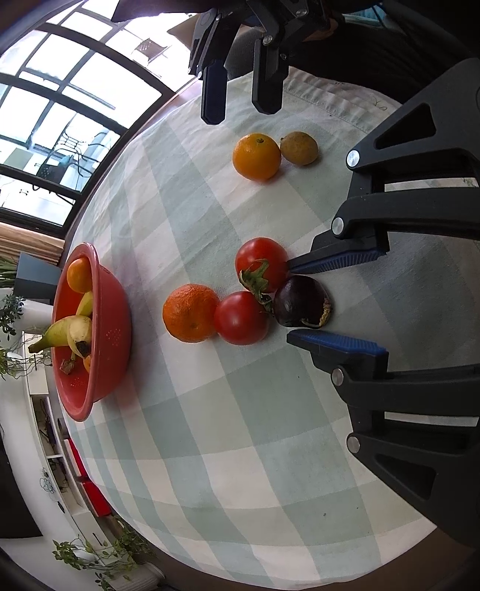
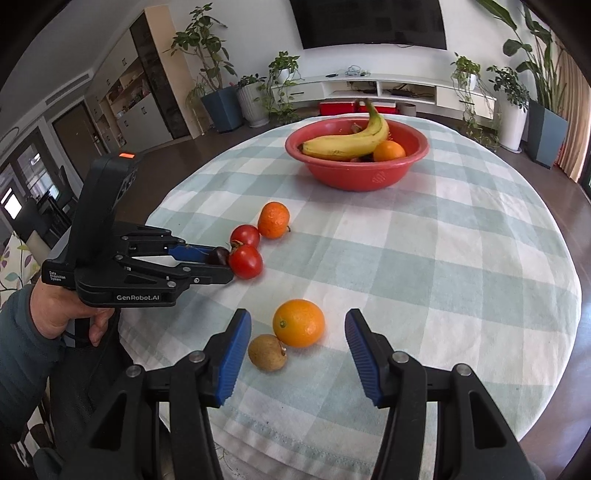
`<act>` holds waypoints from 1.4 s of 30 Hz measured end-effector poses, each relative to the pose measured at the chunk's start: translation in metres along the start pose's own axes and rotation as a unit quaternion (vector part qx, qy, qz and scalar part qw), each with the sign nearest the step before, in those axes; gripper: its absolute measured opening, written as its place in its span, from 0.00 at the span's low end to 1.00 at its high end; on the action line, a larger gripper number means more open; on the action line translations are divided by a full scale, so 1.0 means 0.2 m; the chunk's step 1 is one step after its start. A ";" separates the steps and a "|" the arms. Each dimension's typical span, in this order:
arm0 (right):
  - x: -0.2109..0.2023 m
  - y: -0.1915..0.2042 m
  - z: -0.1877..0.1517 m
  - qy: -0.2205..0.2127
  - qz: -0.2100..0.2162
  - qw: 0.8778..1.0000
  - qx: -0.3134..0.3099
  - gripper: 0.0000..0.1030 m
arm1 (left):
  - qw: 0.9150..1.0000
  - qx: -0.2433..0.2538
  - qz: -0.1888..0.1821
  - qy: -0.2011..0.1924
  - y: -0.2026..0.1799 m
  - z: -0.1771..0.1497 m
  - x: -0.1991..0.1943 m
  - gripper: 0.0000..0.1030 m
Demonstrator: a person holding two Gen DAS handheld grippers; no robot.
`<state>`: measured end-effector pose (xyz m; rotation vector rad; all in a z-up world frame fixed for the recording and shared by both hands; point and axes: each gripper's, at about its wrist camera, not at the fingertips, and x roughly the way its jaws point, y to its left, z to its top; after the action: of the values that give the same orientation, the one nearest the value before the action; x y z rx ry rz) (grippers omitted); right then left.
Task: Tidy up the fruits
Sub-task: 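Grasp the dark purple eggplant with the left tool, then grasp the red tomato with the right tool while the left tool holds the eggplant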
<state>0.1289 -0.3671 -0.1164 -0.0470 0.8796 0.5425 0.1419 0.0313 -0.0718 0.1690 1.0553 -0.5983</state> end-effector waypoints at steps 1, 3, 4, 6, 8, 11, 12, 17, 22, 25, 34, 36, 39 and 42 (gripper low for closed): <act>0.01 0.01 0.02 0.004 0.001 1.000 -0.008 0.56 | 1.000 0.000 -0.001 0.000 0.00 0.00 0.00 0.29; 0.05 0.04 0.05 0.014 0.007 1.000 -0.026 0.56 | 1.000 0.000 0.001 0.001 0.00 0.00 0.00 0.28; 0.06 0.06 0.07 0.021 0.007 0.999 -0.035 0.56 | 1.000 0.001 0.002 0.001 0.00 -0.01 0.00 0.28; 0.10 0.08 0.09 0.029 0.006 0.998 -0.052 0.56 | 1.000 0.000 0.003 -0.001 0.00 -0.01 -0.01 0.27; 0.13 0.10 0.12 0.037 0.006 0.997 -0.064 0.56 | 1.000 -0.006 -0.001 -0.002 0.01 -0.01 -0.01 0.26; 0.18 0.11 0.16 0.053 0.005 0.996 -0.073 0.56 | 1.000 -0.008 -0.002 -0.003 0.01 -0.02 -0.01 0.26; 0.19 0.11 0.17 0.056 0.005 0.995 -0.076 0.56 | 1.000 -0.007 -0.001 -0.003 0.01 -0.02 -0.01 0.26; 0.24 0.14 0.20 0.064 0.007 0.994 -0.091 0.56 | 1.000 -0.008 -0.001 -0.007 0.02 -0.02 -0.02 0.26; 0.29 0.16 0.22 0.076 0.004 0.992 -0.105 0.56 | 0.999 -0.021 -0.006 -0.024 0.05 -0.03 -0.06 0.25; 0.31 0.18 0.23 0.079 0.010 0.990 -0.114 0.56 | 0.998 -0.042 -0.013 -0.039 0.08 -0.04 -0.11 0.25; 0.44 0.23 0.28 0.099 0.015 0.987 -0.128 0.52 | 0.996 -0.069 -0.015 -0.057 0.13 -0.06 -0.16 0.25; 0.46 0.24 0.29 0.103 0.015 0.986 -0.132 0.52 | 0.996 -0.071 -0.016 -0.058 0.14 -0.06 -0.16 0.25; 0.49 0.24 0.29 0.110 0.015 0.985 -0.135 0.49 | 0.996 -0.072 -0.017 -0.057 0.14 -0.07 -0.16 0.25; 0.52 0.25 0.30 0.118 0.016 0.983 -0.139 0.45 | 0.996 -0.072 -0.017 -0.057 0.14 -0.07 -0.16 0.25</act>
<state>0.2015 -0.2638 -0.1465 -0.3585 1.0313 0.6964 0.1355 0.0715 -0.0561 -0.0103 0.9889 -0.5541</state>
